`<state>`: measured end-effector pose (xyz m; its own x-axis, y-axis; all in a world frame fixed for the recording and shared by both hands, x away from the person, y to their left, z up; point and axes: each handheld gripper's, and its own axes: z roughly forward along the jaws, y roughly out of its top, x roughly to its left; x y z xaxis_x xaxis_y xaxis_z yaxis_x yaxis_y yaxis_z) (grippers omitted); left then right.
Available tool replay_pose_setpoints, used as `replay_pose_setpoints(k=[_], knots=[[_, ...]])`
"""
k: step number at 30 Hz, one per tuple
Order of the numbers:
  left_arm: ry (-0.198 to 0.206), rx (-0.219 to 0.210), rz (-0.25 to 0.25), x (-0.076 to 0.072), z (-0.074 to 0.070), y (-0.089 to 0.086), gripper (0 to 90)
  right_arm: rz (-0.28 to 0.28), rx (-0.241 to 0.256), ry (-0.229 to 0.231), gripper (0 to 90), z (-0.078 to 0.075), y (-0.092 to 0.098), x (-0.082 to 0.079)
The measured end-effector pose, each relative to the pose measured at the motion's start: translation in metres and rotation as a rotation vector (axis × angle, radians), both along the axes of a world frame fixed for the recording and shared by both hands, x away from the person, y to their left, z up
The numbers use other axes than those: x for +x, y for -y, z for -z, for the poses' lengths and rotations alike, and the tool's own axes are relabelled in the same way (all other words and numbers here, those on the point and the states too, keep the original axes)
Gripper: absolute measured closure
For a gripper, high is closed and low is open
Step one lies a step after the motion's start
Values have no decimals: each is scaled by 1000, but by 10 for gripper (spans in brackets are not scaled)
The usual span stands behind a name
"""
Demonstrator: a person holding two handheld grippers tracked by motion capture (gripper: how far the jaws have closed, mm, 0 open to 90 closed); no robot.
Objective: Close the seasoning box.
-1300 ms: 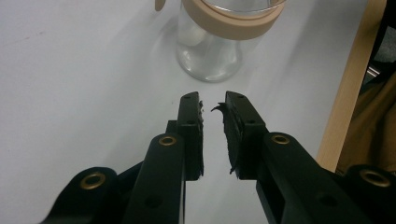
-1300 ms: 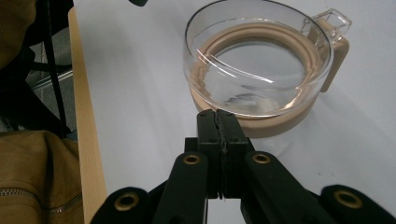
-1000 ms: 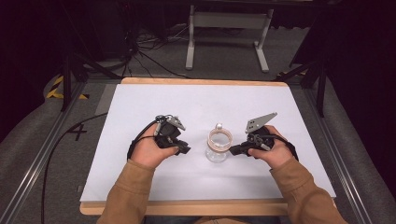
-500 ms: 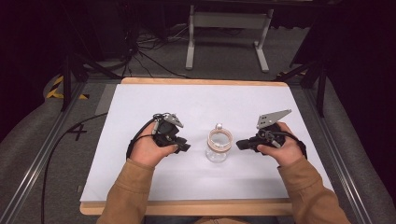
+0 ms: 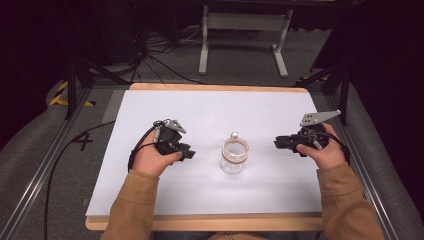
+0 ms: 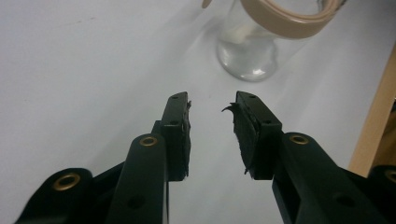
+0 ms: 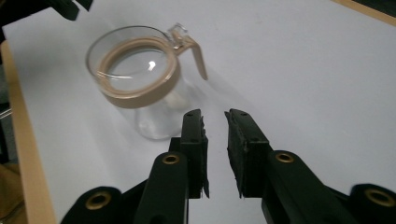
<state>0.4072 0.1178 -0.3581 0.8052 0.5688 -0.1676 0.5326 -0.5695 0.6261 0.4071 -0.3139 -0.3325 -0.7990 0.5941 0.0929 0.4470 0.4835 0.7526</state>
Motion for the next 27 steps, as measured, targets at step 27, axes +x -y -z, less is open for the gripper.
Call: replay_pose_setpoints(k=[27], knots=[[-47,9,-87,25,41,-22,623,131,-126,-80,533,87,45,48]])
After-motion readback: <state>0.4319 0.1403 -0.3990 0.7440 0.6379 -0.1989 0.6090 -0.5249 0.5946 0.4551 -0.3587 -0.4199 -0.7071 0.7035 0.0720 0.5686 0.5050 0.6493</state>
